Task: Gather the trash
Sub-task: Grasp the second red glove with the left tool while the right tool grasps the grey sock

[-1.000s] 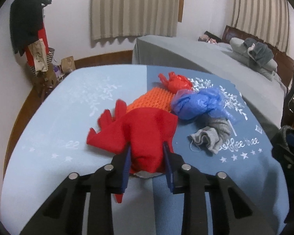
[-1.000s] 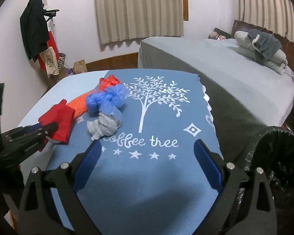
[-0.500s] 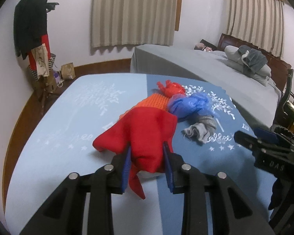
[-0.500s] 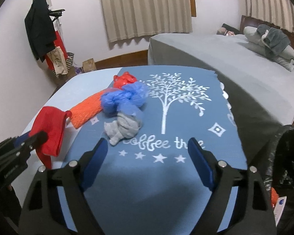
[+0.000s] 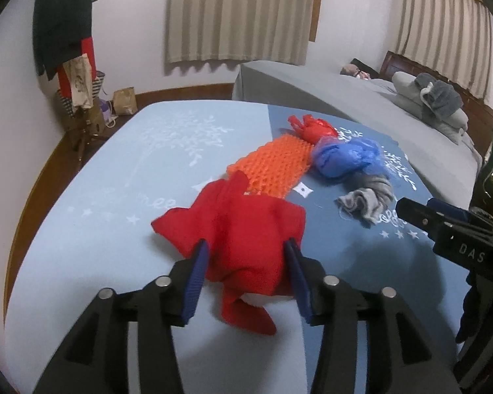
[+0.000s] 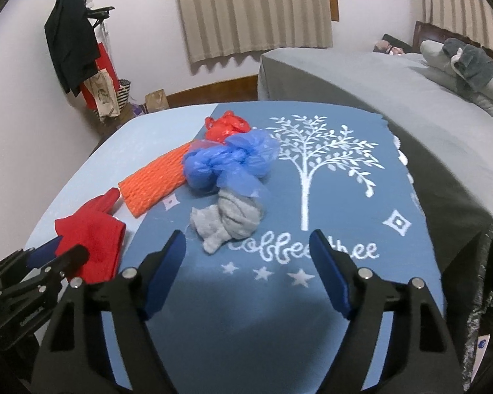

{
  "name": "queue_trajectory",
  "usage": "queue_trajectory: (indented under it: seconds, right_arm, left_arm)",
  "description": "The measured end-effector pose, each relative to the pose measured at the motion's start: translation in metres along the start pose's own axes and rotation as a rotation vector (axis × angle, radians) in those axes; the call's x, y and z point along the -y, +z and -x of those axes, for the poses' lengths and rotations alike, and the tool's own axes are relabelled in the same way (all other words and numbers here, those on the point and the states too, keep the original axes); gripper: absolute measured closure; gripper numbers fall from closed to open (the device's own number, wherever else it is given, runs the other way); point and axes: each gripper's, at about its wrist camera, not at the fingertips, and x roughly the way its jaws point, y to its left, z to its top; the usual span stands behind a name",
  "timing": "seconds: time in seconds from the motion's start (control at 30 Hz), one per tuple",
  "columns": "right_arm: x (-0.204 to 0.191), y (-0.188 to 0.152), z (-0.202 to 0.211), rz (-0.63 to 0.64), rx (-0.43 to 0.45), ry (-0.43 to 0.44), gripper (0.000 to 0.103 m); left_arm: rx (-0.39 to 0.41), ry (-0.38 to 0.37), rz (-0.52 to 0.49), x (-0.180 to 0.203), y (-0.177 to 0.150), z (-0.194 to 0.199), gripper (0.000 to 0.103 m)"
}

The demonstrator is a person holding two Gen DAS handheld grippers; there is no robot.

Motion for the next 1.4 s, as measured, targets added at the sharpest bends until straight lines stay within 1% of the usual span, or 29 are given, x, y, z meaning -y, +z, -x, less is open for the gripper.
queue_trajectory:
  seconds: [0.1, 0.3, 0.4, 0.43, 0.47, 0.5, 0.57, 0.63, 0.73, 0.83, 0.93, 1.0, 1.1, 1.23, 1.4]
  right_arm:
    - [-0.004, 0.001, -0.009, 0.005, -0.021, -0.001, 0.034]
    - [-0.015, 0.003, -0.030, 0.027, -0.070, -0.022, 0.035]
    - [-0.018, 0.007, -0.043, 0.025, -0.097, -0.015, 0.040]
    - [-0.018, 0.008, -0.047, 0.021, -0.106, -0.015, 0.042]
    - [-0.018, 0.010, -0.051, 0.020, -0.116, -0.017, 0.048]
    - [-0.019, 0.011, -0.053, 0.022, -0.120, -0.022, 0.051]
    - [-0.018, 0.014, -0.052, 0.024, -0.118, -0.016, 0.068]
    - [-0.015, 0.012, -0.046, 0.016, -0.121, 0.017, 0.070]
    - [-0.012, 0.004, -0.031, 0.019, -0.119, 0.042, 0.071]
    - [-0.008, -0.011, -0.011, 0.020, -0.128, 0.051, 0.071]
    - [-0.002, -0.029, 0.009, 0.043, -0.126, 0.029, 0.071]
    - [0.008, -0.039, 0.023, 0.034, -0.122, 0.016, 0.071]
    - [0.022, -0.044, 0.040, 0.023, -0.104, -0.004, 0.071]
    - [0.038, -0.041, 0.050, 0.012, -0.081, -0.025, 0.071]
    - [0.048, -0.044, 0.045, -0.002, -0.093, -0.033, 0.070]
  left_arm:
    - [0.001, -0.008, -0.002, -0.001, 0.002, -0.003, 0.070]
    - [0.024, -0.012, 0.010, -0.005, 0.007, -0.003, 0.073]
    - [0.026, -0.012, 0.015, -0.007, 0.007, -0.003, 0.073]
    - [0.026, -0.012, 0.017, -0.007, 0.007, -0.003, 0.073]
    - [0.024, -0.012, 0.021, -0.008, 0.007, -0.003, 0.073]
    - [0.024, -0.013, 0.022, -0.009, 0.006, -0.003, 0.073]
    - [0.027, -0.013, 0.021, -0.008, 0.007, -0.002, 0.073]
    - [0.030, -0.016, 0.014, -0.004, 0.007, 0.000, 0.073]
    - [0.037, -0.021, -0.001, 0.001, 0.006, 0.004, 0.073]
    - [0.038, -0.047, -0.003, 0.010, 0.004, 0.009, 0.074]
    - [0.031, -0.068, -0.028, 0.022, 0.000, 0.011, 0.074]
    - [0.027, -0.084, -0.046, 0.032, -0.004, 0.013, 0.074]
    - [0.033, -0.101, -0.067, 0.045, -0.006, 0.017, 0.074]
    - [0.048, -0.130, -0.075, 0.058, -0.005, 0.025, 0.074]
    - [0.019, -0.143, -0.111, 0.078, -0.012, 0.019, 0.073]
